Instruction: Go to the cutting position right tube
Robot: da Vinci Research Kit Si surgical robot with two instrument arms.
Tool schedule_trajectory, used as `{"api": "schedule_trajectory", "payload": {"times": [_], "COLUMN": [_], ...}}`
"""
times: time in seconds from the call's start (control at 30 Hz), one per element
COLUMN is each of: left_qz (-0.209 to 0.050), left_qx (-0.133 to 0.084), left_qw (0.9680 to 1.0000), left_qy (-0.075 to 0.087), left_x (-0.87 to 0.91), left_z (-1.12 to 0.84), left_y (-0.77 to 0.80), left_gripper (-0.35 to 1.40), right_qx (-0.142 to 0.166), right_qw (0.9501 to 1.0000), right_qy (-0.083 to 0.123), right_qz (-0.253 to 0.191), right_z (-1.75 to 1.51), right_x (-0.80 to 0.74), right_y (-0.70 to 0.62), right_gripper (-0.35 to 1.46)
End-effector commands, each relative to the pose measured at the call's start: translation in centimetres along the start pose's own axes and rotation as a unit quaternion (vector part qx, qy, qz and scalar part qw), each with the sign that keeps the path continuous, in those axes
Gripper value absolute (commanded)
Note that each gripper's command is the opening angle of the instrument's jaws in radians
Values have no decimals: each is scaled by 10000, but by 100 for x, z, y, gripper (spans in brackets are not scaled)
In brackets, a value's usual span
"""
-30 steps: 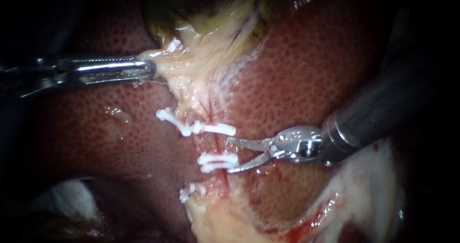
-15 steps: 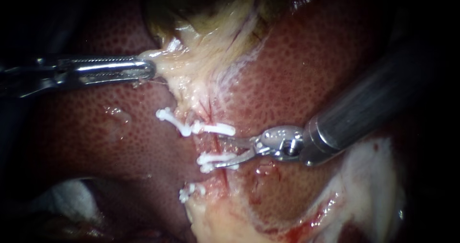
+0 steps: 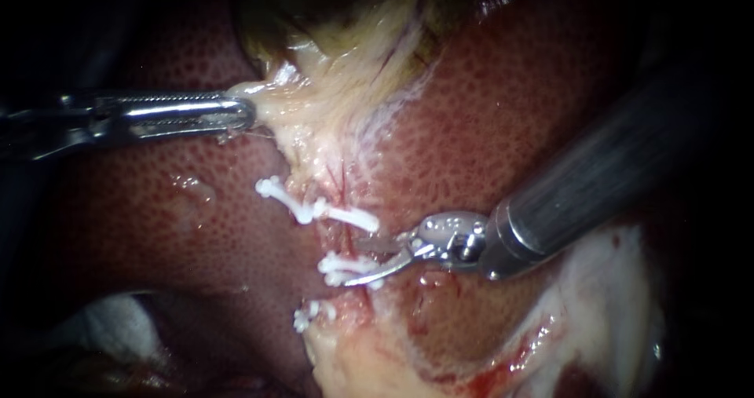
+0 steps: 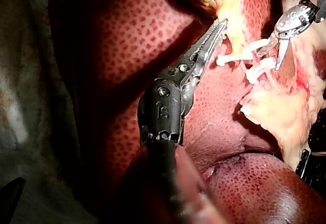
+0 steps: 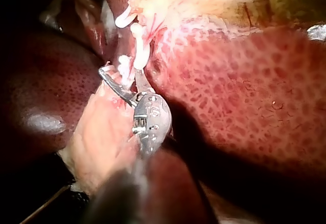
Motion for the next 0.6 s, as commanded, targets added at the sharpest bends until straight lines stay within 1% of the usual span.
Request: {"api": "schedule_trajectory", "payload": {"times": [0.03,0.1,0.13,0.17,0.2,0.27,0.33,0.47,0.6], "left_qz": [2,1,1,1,1,1,1,0,0], "left_qx": [1,2,3,4,4,5,5,7,9], "left_qw": [10000,10000,10000,10000,10000,10000,10000,10000,10000], "left_qy": [-5,-5,-4,-4,-4,-4,-4,-3,-3], "left_x": [0,0,0,0,0,0,0,0,0], "left_z": [0,1,1,1,2,2,2,2,3], "left_y": [0,0,0,0,0,0,1,1,1], "left_gripper": [-35,-35,-35,-35,-35,-35,-35,-35,-35], "right_qx": [61,136,175,201,242,285,291,298,332], "right_qw": [10000,9999,9998,9998,9997,9995,9993,9990,9980], "right_qy": [22,31,20,12,15,96,144,238,422], "right_qz": [21,40,77,92,80,117,172,226,332], "right_z": [2,6,9,11,13,17,21,28,35], "right_x": [1,3,5,6,7,10,12,16,20], "right_y": [-1,-1,-1,-1,-1,0,1,3,6], "right_gripper": [79,71,61,57,56,56,56,49,42]}}
